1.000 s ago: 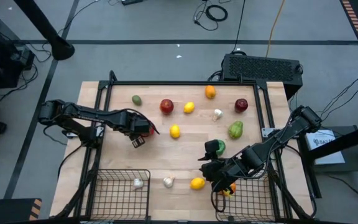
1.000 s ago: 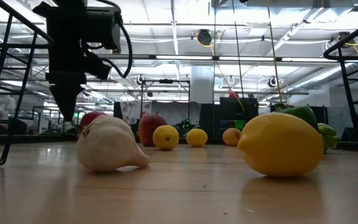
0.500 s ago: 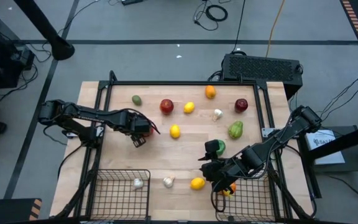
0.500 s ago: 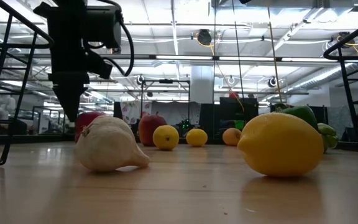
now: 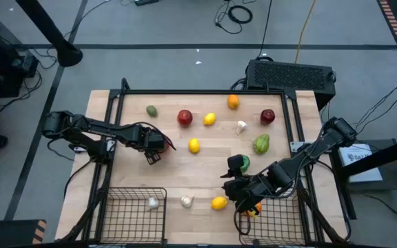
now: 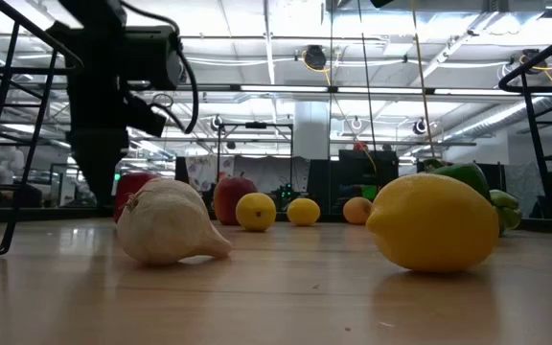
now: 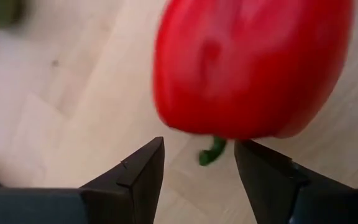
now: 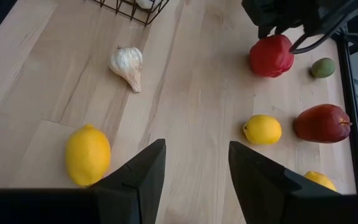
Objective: Sort produce into baskets
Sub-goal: Put the red bell pepper into the left black wire basket
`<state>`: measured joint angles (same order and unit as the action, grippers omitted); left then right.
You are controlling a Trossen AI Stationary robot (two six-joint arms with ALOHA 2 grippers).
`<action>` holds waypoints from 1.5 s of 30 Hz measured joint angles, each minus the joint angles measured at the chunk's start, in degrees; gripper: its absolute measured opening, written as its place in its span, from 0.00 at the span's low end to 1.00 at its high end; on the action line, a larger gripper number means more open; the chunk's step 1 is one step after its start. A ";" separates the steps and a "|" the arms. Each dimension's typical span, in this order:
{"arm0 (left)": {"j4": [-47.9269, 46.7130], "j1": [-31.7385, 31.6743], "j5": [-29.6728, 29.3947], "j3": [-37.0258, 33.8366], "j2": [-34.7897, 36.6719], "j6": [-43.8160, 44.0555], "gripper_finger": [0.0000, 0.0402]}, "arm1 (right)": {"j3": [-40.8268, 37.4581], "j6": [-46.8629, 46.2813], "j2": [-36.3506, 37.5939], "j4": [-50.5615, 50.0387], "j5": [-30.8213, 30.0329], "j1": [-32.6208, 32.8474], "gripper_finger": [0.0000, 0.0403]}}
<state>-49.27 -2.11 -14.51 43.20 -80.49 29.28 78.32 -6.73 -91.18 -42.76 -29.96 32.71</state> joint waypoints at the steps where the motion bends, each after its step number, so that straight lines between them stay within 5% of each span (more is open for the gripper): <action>1: 1.29 0.00 0.46 -0.74 0.00 0.00 0.51 | 0.00 -0.01 0.00 0.00 0.00 0.00 0.42; 17: 2.51 0.00 -1.17 -2.95 0.00 -4.64 0.49 | 0.00 -0.01 0.00 0.00 -0.01 0.00 0.42; 26: 5.49 0.00 -0.75 -2.95 -0.01 -4.24 0.33 | 0.00 0.14 0.00 0.02 -0.01 0.00 0.42; 37: 6.62 0.00 -0.73 -2.95 0.00 -4.61 0.28 | 0.00 0.14 0.00 0.02 -0.01 0.00 0.42; 45: 6.81 0.00 -0.71 -2.95 0.00 -4.55 0.08 | 0.00 0.17 0.00 0.02 -0.01 0.01 0.42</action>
<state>-42.46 -2.11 -15.22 40.25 -80.49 24.73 78.32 -6.57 -91.18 -42.74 -29.98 32.72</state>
